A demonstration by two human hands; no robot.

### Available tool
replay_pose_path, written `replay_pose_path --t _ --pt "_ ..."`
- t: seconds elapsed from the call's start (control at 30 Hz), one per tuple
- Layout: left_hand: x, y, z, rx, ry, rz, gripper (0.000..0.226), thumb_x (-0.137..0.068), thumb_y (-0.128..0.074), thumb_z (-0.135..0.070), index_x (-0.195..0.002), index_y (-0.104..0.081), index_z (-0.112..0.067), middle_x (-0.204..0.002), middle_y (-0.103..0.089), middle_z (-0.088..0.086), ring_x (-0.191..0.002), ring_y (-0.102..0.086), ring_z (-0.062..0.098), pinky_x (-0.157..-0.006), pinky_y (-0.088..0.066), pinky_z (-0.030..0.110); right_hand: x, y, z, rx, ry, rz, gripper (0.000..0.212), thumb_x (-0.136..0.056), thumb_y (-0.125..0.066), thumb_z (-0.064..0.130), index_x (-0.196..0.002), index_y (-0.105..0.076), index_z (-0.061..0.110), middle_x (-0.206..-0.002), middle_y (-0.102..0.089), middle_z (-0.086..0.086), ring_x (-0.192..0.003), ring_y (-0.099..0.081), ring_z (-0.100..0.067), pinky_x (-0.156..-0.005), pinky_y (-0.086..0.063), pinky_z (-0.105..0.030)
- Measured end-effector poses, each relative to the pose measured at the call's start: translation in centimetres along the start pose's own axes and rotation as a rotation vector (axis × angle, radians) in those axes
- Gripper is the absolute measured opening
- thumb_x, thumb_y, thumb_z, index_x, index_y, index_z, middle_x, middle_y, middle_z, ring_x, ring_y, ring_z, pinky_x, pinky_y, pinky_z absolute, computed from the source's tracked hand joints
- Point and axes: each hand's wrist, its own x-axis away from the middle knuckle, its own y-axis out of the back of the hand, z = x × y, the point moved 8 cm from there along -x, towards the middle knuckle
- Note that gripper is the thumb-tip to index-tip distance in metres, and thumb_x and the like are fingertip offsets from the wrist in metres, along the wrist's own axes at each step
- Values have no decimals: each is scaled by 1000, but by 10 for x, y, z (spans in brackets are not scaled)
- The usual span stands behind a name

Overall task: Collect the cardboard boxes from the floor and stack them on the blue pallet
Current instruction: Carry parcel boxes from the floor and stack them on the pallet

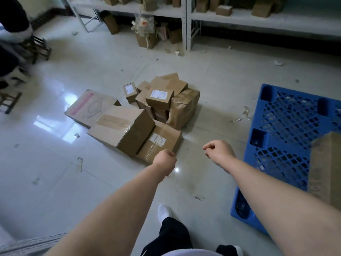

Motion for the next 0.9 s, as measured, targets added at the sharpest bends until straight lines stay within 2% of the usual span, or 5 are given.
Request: replay_pose_path --t 0.13,0.3,0.43,0.67,0.9 --pt "-35 77 37 49 59 -35 31 -95 -49 -16 -125 -56 -16 -116 -61 9 -104 -63 25 -67 -52 30 -15 -60 41 -68 -40 25 28 -84 -56 12 -64 -65 28 -87 -73 1 -87 -69 -21 -84 -56 -33" --pt "-65 149 73 74 105 -67 27 -94 -48 -17 -120 -56 -15 -108 -61 8 -103 -64 27 -75 -54 36 -33 -116 75 -100 -62 68 28 -83 -58 10 -62 -68 27 -78 -73 4 -84 -69 -22 -85 -57 -40" --pt "-86 175 96 130 147 -64 24 -95 -47 -12 -117 -56 -12 -96 -59 9 -84 -56 24 -66 -45 33 -45 -136 96 -65 -86 87 27 -85 -58 10 -65 -67 26 -84 -73 1 -87 -69 -22 -87 -56 -38" --pt "-118 205 117 220 223 -78 16 -97 -46 -11 -111 -50 -14 -86 -54 5 -85 -53 23 -61 -42 29 -87 -167 149 6 -70 146 24 -87 -56 9 -74 -67 27 -91 -72 2 -92 -67 -18 -83 -52 -28" --pt "-171 252 116 247 341 -161 7 -97 -47 -14 -102 -51 -19 -84 -56 4 -92 -60 26 -78 -51 36 -156 -201 211 78 -16 255 23 -88 -57 8 -81 -69 26 -94 -73 1 -92 -68 -19 -81 -53 -27"
